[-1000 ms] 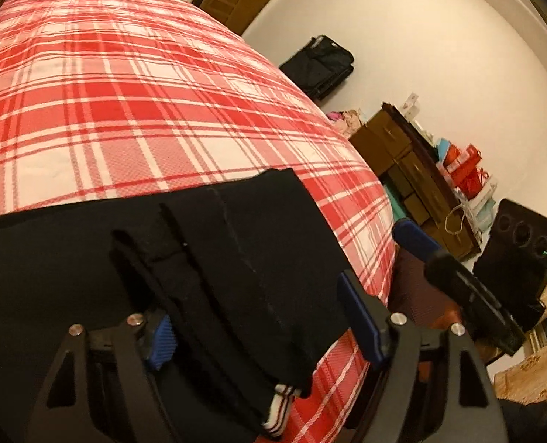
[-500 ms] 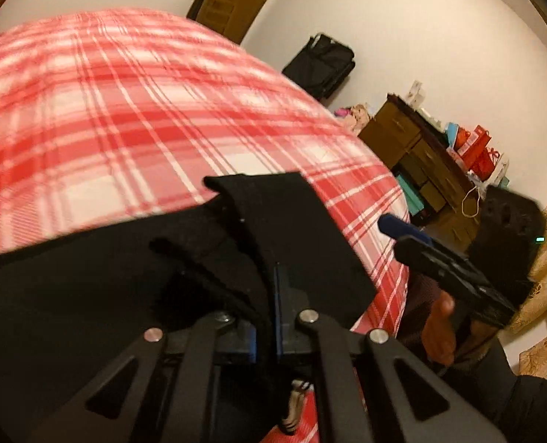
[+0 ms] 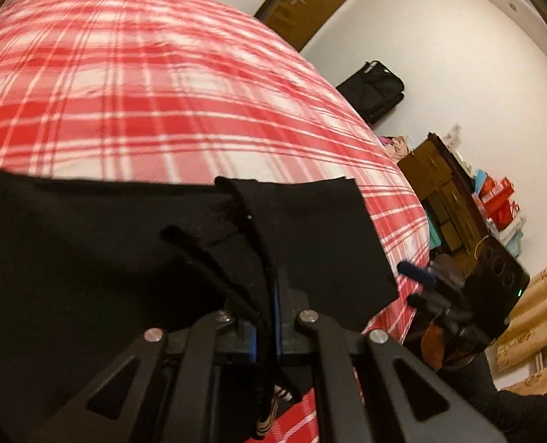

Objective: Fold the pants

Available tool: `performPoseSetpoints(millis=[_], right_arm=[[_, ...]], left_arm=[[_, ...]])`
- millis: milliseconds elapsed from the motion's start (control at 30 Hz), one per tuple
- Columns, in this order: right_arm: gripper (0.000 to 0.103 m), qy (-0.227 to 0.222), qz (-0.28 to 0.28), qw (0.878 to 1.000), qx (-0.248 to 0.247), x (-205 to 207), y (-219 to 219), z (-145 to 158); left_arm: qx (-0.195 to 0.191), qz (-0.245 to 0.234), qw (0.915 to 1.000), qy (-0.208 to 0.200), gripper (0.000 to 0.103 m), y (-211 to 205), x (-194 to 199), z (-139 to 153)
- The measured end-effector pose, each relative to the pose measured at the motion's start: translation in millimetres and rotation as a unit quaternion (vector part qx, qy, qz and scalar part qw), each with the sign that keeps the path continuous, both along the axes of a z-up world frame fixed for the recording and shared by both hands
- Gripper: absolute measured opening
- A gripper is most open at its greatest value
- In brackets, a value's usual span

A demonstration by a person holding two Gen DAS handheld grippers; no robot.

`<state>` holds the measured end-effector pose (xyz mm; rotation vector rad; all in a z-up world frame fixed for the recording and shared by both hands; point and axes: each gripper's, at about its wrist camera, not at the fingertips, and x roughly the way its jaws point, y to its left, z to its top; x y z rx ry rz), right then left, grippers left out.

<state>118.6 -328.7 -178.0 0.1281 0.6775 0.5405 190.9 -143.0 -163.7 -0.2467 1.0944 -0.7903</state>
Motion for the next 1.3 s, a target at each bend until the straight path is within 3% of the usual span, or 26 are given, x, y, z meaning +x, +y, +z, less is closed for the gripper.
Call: performPoseSetpoints(millis=[167,367,533,633,700,867,1033,1133,1300], right_arm=[[0.047,0.056,-0.008,0.997,-0.06,10.9,10.7,-24.6],[0.047,0.051,0.0,0.997,-0.066,8.3,10.0,-19.5],[0.047,0.026,-0.015,0.998,-0.063,16.9,4.9,-0.8],[0.048,0.071,-0.034,0.994,-0.073,40.3,-1.7,-12.1],[0.048,0.091,-0.048,0.991,-0.084,46.1,-5.6,-21.6],[0.048,0.064,-0.034,0.994,-0.079,39.0,2.8,-4.7],[0.048,0.04,0.034,0.994,-0.098,41.8,56.0,4.9],[0.048,0.032,0.077,0.99,-0.111,44.3,96.0,2.8],[0.048,0.023,0.139,0.983,-0.114,46.5,147.1,-3.9]], left_arm=[[0.023,-0.003,0.9997,0.009,0.006,-6.1,2.4,-20.4],[0.03,-0.007,0.9995,-0.008,0.007,-9.4,-2.1,-22.8],[0.058,-0.018,0.9973,-0.04,0.011,-11.7,-5.9,-19.9],[0.065,-0.013,0.9965,-0.051,0.018,-9.8,-7.1,-19.5],[0.078,-0.009,0.995,-0.062,0.03,-7.5,-9.5,-16.5],[0.084,0.02,0.9928,-0.083,0.051,19.2,-13.3,-7.5],[0.095,0.05,0.9892,-0.1,0.053,48.1,-16.5,1.2],[0.119,0.067,0.9829,-0.123,0.053,67.2,-18.9,11.1],[0.196,0.128,0.9573,-0.17,0.06,135.6,-26.2,29.2]])
